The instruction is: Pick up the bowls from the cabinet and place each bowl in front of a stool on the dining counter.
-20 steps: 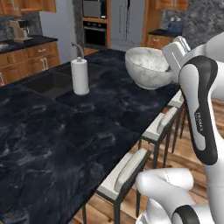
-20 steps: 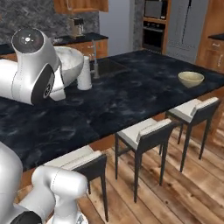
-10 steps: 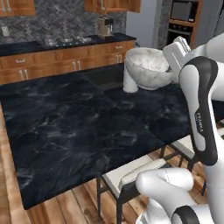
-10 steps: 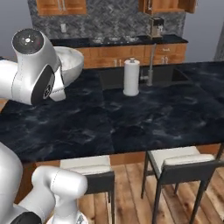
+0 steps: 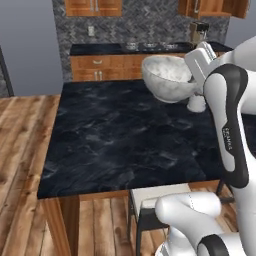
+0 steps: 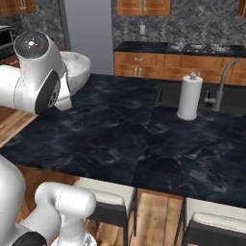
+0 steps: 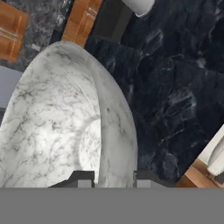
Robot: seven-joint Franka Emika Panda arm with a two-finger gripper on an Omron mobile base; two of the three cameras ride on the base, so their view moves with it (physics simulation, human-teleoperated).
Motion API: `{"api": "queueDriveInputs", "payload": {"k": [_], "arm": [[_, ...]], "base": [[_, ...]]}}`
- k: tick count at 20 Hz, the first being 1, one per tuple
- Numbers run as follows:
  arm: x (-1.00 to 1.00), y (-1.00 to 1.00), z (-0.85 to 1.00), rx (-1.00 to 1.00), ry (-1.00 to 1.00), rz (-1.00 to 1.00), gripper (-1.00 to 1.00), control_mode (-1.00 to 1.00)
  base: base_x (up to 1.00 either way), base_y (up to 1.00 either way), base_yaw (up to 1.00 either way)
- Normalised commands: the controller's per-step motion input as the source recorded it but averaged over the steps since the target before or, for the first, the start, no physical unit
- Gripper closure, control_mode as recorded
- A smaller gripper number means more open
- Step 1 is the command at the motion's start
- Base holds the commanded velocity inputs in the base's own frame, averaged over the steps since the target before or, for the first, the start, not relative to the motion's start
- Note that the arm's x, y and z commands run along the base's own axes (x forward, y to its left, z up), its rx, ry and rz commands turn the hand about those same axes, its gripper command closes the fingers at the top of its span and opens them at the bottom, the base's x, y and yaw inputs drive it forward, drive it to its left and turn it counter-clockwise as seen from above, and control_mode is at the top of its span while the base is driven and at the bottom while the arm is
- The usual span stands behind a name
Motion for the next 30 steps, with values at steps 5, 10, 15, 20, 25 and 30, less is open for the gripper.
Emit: {"api": "queueDriveInputs", "payload": {"k": [5, 10, 15, 20, 25, 30], "arm": [[0.13, -0.04, -0.03, 0.00, 0.00, 0.06, 1.00, -1.00], [0.30, -0.43, -0.47, 0.00, 0.00, 0.15, 1.00, -1.00], [0.03, -0.66, -0.60, 0.00, 0.17, 0.00, 1.00, -1.00], [0.24, -0.17, -0.57, 0.00, 0.25, -0.01, 1.00, -1.00], [0.18, 0.00, -0.71, -0.01, 0.16, 0.00, 1.00, -1.00], [0.14, 0.00, -0.60, -0.03, 0.01, -0.04, 1.00, -1.00]], "base": [[0.64, -0.16, 0.35], [0.00, 0.00, 0.00], [0.00, 0.00, 0.00], [0.00, 0.00, 0.00], [0.00, 0.00, 0.00], [0.00, 0.00, 0.00]]}}
